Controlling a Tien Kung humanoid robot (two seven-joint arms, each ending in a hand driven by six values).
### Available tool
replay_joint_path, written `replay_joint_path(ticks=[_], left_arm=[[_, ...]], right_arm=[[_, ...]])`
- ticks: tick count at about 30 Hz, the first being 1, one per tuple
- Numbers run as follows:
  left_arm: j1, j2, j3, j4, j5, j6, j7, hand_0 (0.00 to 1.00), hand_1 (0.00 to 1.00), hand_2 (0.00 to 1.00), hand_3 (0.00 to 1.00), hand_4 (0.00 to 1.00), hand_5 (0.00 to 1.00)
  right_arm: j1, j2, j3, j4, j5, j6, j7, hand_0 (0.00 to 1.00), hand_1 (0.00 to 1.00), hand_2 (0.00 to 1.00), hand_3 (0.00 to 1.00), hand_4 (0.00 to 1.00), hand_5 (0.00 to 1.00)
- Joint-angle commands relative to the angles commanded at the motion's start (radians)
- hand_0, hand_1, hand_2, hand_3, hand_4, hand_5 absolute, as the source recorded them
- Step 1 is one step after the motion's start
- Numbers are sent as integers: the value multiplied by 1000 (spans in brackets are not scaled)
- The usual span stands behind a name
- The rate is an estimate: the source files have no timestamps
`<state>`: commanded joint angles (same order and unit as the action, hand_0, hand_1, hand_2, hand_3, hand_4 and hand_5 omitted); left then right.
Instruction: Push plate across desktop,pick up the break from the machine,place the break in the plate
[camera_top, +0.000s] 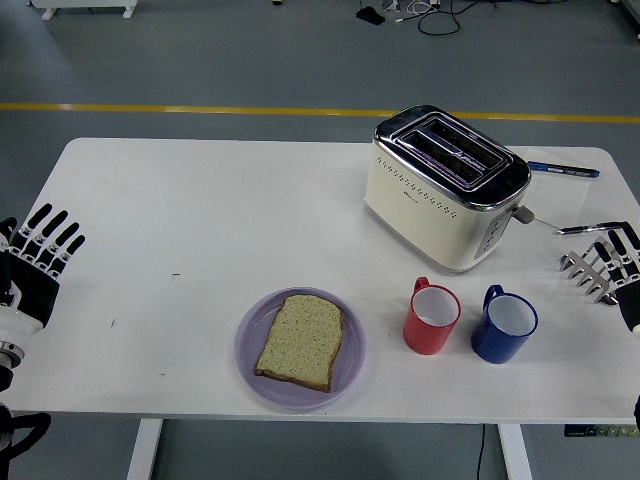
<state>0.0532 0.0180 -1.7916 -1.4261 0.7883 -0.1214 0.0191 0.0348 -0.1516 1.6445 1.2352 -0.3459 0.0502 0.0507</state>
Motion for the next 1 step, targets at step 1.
replay_joint_path(ticks=[1], left_arm=[[0, 0, -1, 0, 0, 0, 0, 796, 780, 794, 776, 508, 998]], right_arm=[[0, 0, 0, 0, 0, 0, 0, 714, 670, 681, 650, 477, 486]])
